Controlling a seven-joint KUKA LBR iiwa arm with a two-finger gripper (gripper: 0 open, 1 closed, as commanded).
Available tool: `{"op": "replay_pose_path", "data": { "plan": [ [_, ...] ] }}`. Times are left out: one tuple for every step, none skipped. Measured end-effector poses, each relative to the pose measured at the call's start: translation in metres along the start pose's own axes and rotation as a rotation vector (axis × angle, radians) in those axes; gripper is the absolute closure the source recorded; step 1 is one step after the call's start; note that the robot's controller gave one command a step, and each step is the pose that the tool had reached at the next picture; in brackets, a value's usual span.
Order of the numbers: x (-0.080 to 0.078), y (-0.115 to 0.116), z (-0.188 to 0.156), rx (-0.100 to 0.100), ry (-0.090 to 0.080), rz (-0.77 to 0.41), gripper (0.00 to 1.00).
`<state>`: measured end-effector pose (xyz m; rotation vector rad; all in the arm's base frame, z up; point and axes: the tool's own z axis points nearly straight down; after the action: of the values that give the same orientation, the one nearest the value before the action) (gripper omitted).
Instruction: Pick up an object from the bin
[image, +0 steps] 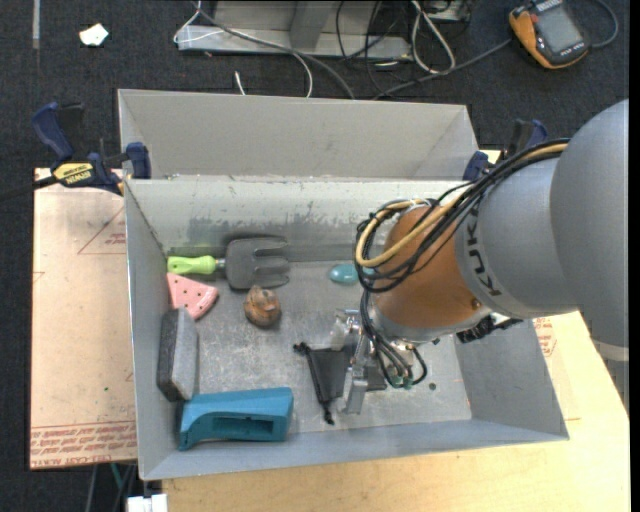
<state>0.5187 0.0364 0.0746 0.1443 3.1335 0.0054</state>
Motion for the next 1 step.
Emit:
{"op": "replay_pose_path", "data": {
  "plan": [
    [0.0162, 0.0131, -0.0064, 0.0, -0.002, 0.282, 1.0]
  ]
}}
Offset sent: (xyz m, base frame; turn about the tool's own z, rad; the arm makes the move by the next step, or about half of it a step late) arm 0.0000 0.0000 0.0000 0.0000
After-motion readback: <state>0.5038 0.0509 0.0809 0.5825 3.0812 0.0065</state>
